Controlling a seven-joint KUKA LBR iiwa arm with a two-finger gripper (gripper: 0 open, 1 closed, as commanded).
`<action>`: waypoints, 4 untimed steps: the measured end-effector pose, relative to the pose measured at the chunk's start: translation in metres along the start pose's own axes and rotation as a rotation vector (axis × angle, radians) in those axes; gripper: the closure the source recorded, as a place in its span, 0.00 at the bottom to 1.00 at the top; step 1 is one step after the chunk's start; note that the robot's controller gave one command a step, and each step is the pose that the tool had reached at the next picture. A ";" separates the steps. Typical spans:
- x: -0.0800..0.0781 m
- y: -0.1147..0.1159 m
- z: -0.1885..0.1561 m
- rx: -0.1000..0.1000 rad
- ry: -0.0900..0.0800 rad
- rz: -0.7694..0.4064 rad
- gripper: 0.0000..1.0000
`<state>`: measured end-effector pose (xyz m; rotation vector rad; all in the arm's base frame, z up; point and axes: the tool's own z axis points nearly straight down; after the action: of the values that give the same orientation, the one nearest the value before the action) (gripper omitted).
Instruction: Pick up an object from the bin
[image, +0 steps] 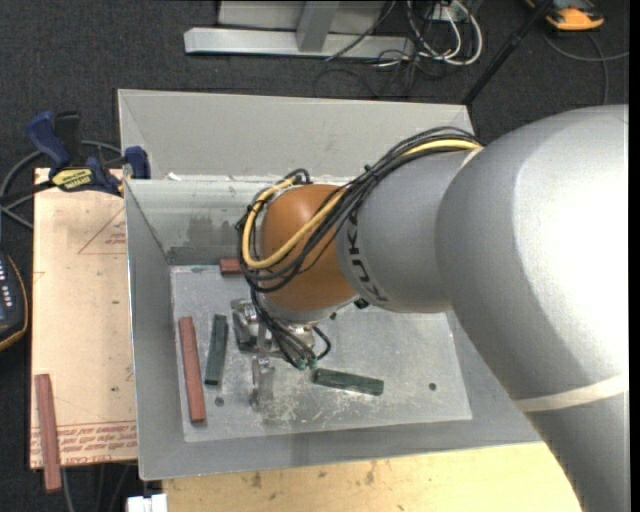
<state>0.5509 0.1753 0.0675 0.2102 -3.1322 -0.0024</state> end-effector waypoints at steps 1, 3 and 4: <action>-0.002 0.000 -0.004 -0.001 -0.005 0.002 1.00; 0.051 -0.034 -0.094 0.004 0.010 0.008 1.00; 0.068 -0.136 -0.099 0.005 0.000 0.053 1.00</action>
Offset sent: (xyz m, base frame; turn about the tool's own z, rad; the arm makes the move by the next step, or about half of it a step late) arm 0.0000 0.0000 0.0000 0.0000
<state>0.5017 0.0312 0.1660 0.1268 -3.1372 0.0050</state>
